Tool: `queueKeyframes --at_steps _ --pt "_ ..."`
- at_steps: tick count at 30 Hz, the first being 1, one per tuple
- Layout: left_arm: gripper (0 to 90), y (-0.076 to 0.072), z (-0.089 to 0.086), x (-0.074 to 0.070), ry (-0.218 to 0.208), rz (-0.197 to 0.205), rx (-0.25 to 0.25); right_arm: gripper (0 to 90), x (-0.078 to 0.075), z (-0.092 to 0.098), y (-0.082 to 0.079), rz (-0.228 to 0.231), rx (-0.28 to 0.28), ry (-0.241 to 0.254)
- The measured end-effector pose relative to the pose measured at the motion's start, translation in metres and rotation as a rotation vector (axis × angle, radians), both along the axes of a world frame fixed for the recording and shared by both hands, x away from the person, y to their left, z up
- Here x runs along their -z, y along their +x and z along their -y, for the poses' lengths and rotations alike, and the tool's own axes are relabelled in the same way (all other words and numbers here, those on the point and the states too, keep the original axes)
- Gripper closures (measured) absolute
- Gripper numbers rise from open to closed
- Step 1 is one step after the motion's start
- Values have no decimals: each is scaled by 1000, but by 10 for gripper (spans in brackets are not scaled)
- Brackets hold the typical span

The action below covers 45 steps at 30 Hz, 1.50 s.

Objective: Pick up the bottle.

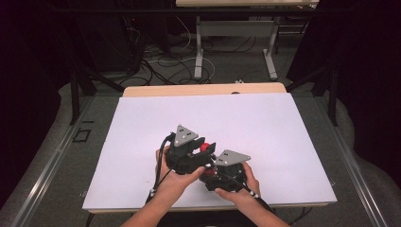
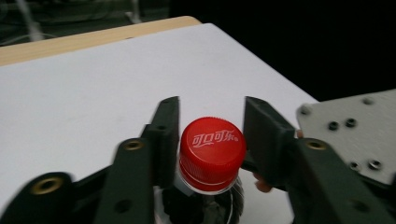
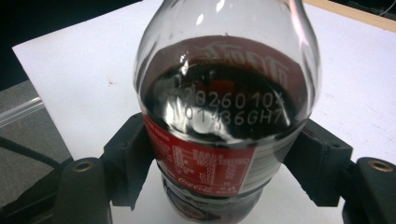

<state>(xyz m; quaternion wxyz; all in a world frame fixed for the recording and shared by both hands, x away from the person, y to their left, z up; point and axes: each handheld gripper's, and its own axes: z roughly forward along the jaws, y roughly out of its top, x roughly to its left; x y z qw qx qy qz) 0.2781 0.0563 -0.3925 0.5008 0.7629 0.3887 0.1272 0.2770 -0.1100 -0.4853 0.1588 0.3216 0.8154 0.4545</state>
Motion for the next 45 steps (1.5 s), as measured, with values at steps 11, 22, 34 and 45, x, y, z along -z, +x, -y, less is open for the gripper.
queueKeyframes --at_steps 11,22,34,45 --pt "361 12 -41 -12 -66 88 332 288 -5 5 2 -22 -154 40" --pt "432 24 -58 -2 -83 85 586 287 -8 1 -3 -5 -294 50" --pt "536 28 -54 6 -88 6 630 287 -7 0 -4 4 -313 43" --pt "611 21 -50 5 -47 18 587 288 -6 -1 -4 -2 -301 40"
